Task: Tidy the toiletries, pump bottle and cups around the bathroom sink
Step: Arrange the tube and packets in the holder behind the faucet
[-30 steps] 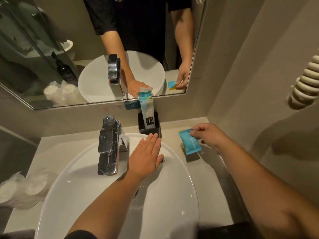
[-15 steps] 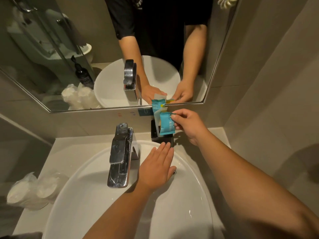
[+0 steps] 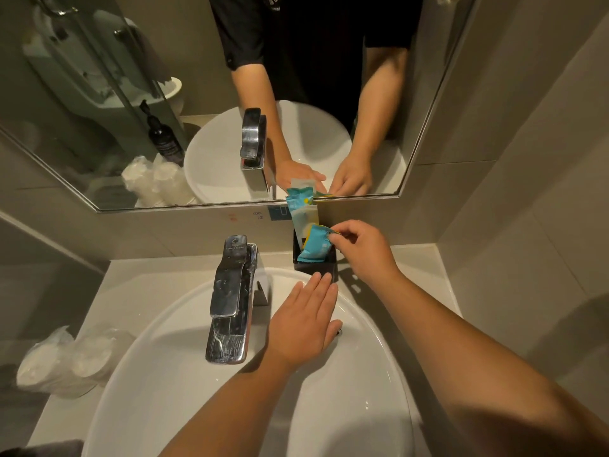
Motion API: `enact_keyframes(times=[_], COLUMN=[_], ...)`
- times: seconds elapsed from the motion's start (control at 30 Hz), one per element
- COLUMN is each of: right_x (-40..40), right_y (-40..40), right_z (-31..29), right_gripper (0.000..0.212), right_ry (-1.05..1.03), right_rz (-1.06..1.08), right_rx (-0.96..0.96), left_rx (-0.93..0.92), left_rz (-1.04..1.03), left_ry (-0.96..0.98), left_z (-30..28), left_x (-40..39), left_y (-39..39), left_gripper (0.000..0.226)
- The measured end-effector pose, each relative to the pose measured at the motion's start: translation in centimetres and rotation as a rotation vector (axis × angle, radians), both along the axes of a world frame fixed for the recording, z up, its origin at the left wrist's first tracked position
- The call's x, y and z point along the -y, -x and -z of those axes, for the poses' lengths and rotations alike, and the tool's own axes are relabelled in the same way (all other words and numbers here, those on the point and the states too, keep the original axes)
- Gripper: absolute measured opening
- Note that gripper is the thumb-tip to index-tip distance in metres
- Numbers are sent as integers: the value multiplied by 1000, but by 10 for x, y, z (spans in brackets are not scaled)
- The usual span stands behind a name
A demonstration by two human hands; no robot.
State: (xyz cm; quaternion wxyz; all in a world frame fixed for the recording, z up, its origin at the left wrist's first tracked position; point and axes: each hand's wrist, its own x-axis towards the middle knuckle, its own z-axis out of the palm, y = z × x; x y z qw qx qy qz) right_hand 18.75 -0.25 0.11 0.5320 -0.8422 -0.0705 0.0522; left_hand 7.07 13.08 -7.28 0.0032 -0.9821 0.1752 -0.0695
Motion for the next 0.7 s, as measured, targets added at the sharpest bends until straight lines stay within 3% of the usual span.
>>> enact_keyframes(times=[0.4, 0.7], right_x=[6, -3], right_y=[-12, -8], right_z=[-22, -21], right_gripper=[15, 25], right_ry=[353, 449], right_rz=[-139, -199], right_rx=[142, 251], left_rx=[1, 10], left_rz=[3, 4], left_ry=[12, 19], left_z=[2, 1], left_x=[0, 0], left_y=[0, 0], left_gripper=[59, 59])
